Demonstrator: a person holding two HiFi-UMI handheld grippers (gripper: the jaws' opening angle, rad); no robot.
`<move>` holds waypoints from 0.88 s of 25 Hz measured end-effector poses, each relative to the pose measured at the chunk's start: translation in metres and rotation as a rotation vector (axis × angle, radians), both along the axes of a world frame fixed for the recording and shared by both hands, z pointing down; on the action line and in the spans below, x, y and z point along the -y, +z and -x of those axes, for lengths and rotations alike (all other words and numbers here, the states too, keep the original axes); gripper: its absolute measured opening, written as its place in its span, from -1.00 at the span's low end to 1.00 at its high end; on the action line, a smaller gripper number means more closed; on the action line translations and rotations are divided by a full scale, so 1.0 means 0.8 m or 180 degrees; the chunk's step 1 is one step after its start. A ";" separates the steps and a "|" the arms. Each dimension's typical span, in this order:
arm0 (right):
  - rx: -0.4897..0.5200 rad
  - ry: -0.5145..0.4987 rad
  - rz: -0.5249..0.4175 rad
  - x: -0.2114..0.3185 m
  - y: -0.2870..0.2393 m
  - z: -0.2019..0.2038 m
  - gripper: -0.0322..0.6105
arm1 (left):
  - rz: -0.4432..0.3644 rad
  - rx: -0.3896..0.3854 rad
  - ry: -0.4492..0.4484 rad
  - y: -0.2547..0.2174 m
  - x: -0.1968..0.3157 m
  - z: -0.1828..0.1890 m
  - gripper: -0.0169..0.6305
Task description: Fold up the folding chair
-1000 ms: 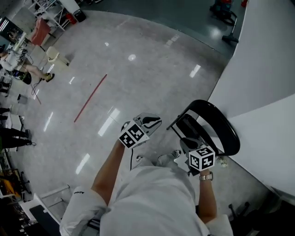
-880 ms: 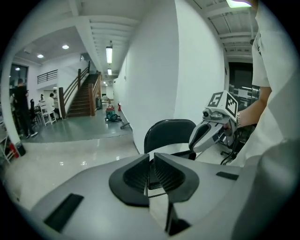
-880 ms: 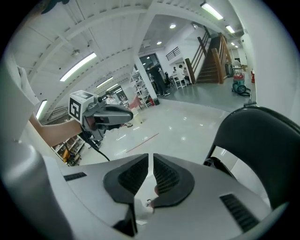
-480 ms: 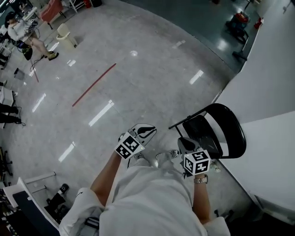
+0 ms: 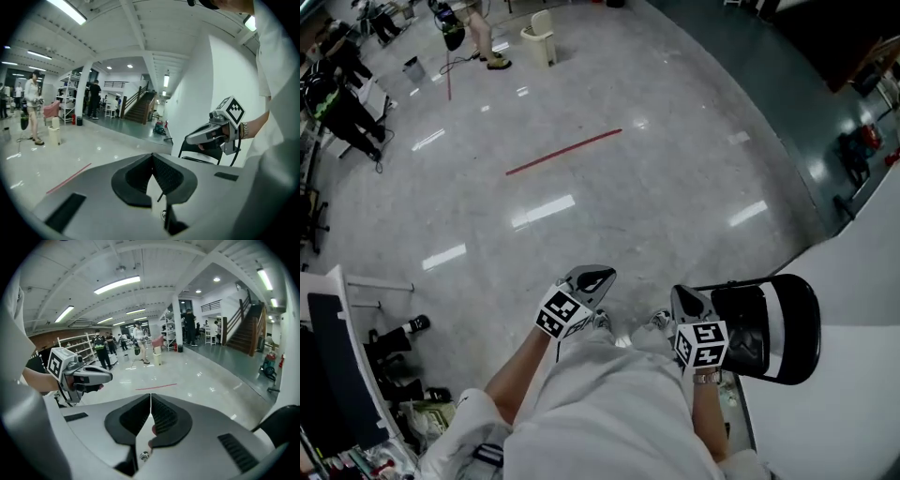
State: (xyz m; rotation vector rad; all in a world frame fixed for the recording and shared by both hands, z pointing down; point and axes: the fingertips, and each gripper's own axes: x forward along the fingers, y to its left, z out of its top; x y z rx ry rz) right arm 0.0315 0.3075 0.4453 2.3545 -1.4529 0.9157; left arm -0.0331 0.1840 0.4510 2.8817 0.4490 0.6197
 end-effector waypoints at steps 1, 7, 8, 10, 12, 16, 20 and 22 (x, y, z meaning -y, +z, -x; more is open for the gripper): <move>-0.0020 -0.0109 -0.0009 0.019 -0.002 0.010 -0.86 | 0.0003 0.0022 -0.0124 0.001 0.015 0.018 -0.91; -0.0104 -0.0906 -0.0006 0.115 -0.007 0.055 -0.86 | 0.0023 0.0043 -0.1080 -0.005 0.084 0.102 -0.91; -0.0107 -0.1002 -0.0020 0.128 -0.010 0.062 -0.86 | 0.0014 0.0036 -0.1198 -0.009 0.093 0.113 -0.91; -0.0120 -0.1196 -0.0078 0.155 -0.020 0.076 -0.86 | -0.0043 0.0007 -0.1389 -0.020 0.108 0.133 -0.91; -0.0142 -0.1427 -0.0161 0.185 -0.033 0.093 -0.86 | -0.0139 -0.0018 -0.1658 -0.032 0.127 0.155 -0.91; -0.0122 -0.1945 -0.0313 0.242 -0.042 0.124 -0.86 | -0.0123 -0.0045 -0.2517 -0.043 0.156 0.203 -0.91; 0.0016 -0.2215 -0.0467 0.267 -0.039 0.140 -0.88 | -0.0108 -0.0003 -0.3201 -0.044 0.167 0.231 -0.91; 0.0123 -0.2338 -0.0520 0.276 -0.033 0.145 -0.88 | -0.0177 0.0047 -0.3424 -0.050 0.169 0.242 -0.91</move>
